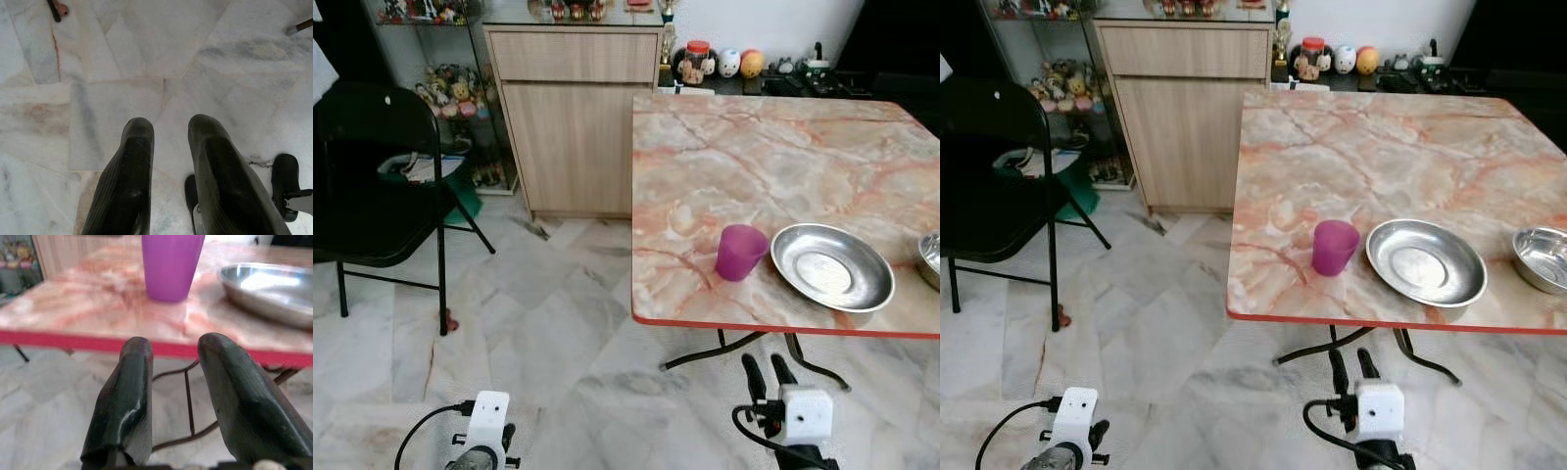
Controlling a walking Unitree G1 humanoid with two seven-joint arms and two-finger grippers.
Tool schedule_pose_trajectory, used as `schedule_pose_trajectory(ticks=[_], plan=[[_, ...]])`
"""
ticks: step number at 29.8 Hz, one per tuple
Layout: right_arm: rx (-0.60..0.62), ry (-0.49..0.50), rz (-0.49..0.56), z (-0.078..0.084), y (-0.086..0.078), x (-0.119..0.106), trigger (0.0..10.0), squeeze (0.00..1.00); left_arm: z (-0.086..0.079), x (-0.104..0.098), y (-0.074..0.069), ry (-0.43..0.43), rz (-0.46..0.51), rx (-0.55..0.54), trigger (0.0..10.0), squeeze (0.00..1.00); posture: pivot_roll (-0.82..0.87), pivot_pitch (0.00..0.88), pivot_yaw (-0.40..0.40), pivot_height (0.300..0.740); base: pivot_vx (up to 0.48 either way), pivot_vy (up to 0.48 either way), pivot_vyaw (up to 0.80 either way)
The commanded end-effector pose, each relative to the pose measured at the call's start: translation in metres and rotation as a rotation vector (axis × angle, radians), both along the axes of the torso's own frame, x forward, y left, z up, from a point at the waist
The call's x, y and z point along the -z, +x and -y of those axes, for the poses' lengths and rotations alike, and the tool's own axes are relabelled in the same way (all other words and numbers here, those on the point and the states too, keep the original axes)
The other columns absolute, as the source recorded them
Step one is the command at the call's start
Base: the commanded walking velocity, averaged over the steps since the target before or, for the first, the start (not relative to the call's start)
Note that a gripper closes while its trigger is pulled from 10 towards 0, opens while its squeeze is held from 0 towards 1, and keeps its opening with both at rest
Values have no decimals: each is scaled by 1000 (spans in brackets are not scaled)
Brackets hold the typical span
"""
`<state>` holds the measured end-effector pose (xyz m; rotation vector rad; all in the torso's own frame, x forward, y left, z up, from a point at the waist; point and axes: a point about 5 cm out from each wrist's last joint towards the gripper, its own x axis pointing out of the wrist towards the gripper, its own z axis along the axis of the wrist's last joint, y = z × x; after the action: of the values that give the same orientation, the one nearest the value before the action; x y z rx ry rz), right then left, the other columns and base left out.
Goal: Setting the table
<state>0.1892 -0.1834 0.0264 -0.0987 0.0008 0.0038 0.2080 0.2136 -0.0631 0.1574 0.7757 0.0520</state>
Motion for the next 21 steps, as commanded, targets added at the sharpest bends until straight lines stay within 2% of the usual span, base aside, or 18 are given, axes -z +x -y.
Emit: schedule_pose_trajectory(ticks=[1,5,11,16,21], plan=[[33,1,43,5,7,-13,10000,0,1,2,-2,10,-14,6,10000,0,53,0,-41,724,0,0,0],[48,-3,106,6,20,-32,10000,0,0,3,-5,10,-16,10,10000,0,45,0,-39,724,0,0,0],[37,-10,122,7,30,-41,10000,0,2,6,-11,9,-25,13,10000,0,65,0,-49,724,0,0,0],[69,-4,149,14,44,-54,10000,0,1,4,-7,10,-15,9,10000,0,49,0,-51,724,0,0,0],[82,-8,199,19,58,-72,10000,0,-2,2,-5,10,-2,-28,10000,0,39,0,-55,724,0,-364,0]])
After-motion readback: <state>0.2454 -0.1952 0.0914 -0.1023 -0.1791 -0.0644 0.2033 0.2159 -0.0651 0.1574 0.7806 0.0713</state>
